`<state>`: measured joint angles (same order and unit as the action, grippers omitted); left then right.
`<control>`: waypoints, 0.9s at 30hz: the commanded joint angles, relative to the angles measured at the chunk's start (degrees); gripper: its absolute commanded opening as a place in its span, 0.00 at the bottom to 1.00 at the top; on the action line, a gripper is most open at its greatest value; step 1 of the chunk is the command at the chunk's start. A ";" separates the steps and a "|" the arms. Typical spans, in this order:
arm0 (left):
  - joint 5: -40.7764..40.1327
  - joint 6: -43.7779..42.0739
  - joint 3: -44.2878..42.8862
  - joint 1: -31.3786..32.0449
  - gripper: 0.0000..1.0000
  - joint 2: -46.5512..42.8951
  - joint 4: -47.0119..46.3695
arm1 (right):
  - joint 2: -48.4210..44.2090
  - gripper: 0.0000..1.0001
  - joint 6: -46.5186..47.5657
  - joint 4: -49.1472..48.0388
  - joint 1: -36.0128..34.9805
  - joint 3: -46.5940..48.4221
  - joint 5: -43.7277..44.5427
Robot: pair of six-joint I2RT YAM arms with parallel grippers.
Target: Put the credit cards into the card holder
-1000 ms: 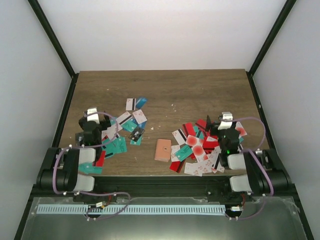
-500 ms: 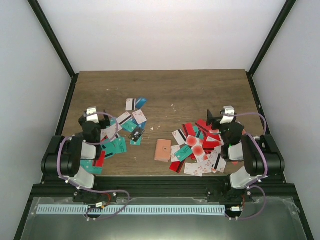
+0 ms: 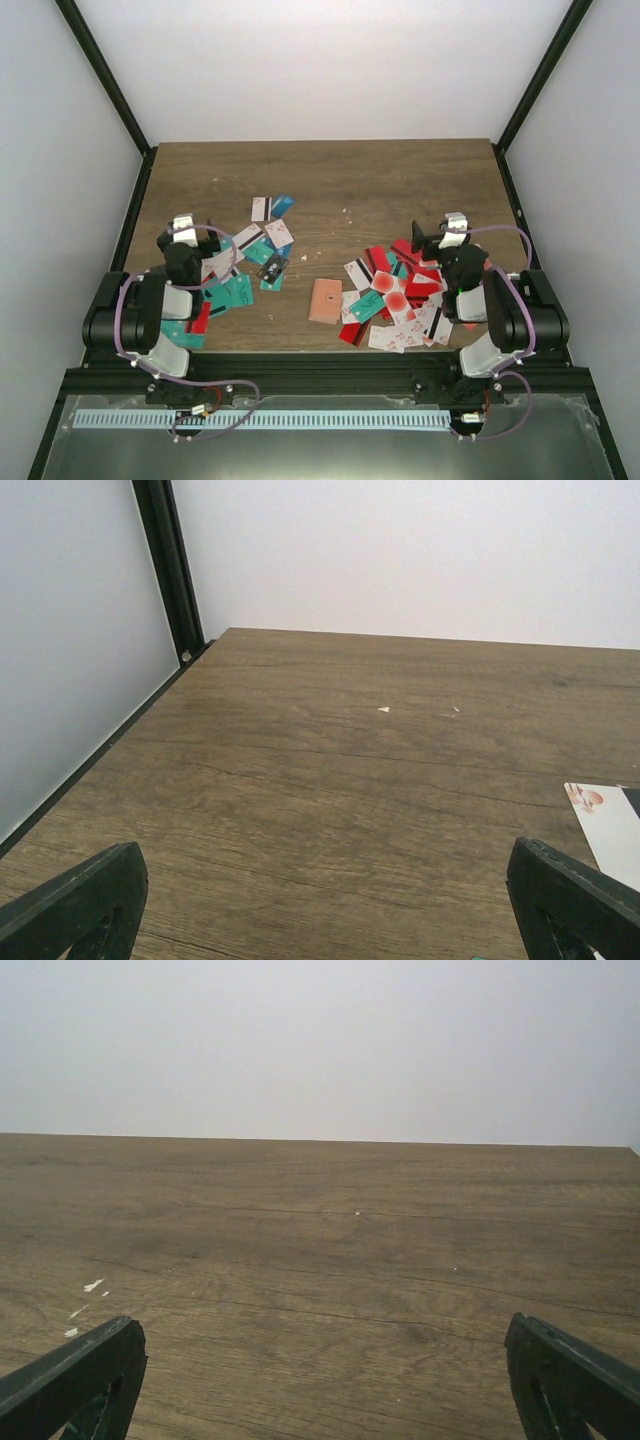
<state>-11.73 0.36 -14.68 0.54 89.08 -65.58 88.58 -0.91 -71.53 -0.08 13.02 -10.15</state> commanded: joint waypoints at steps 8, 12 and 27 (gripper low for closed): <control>0.44 0.08 -0.71 0.08 1.00 0.13 -2.97 | -0.33 1.00 0.20 -0.43 0.60 0.70 -0.29; 0.36 0.08 -0.75 0.08 1.00 0.13 -2.97 | -0.33 1.00 0.20 -0.33 0.60 0.70 -0.26; 0.36 0.08 -0.70 0.08 1.00 0.18 -2.93 | 0.23 1.00 0.14 0.54 0.60 1.52 -0.14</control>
<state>-11.73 0.36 -14.68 0.54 89.08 -65.60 88.58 -0.93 -70.65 -0.08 13.23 -10.28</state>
